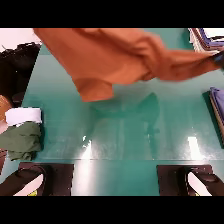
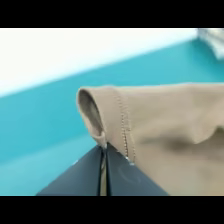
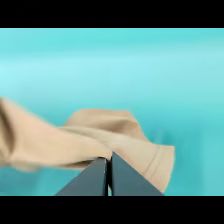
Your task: Fold the shirts.
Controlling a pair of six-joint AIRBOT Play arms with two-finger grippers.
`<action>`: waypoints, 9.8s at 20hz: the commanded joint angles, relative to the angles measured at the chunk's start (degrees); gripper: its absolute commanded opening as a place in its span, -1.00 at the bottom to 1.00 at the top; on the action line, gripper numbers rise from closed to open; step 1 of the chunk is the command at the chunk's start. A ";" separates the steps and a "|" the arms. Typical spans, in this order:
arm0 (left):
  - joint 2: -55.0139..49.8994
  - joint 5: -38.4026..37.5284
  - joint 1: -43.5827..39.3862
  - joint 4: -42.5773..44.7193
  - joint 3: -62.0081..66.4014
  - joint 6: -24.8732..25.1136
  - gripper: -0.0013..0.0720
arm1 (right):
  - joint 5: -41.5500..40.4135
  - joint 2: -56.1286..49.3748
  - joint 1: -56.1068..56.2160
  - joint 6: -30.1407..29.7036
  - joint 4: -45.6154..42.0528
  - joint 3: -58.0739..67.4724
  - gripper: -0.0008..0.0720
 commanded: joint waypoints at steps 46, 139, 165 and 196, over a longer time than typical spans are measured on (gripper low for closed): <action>-14.82 -1.79 12.28 -12.17 -60.78 -7.30 0.49 | 11.43 -21.38 -1.09 -4.79 1.29 -9.97 -0.11; -29.33 -14.78 5.75 3.72 -29.05 -10.51 0.41 | 7.78 -34.91 -3.98 -5.20 7.26 -10.45 -0.08; 16.44 -3.02 -0.31 -17.11 -86.49 -22.51 0.40 | 9.86 -17.20 -9.09 -5.20 8.74 -19.34 -0.03; 23.78 -19.80 -0.31 -10.03 -73.59 -21.07 -0.90 | 20.09 -5.51 -17.68 -6.51 -2.60 -44.24 -0.93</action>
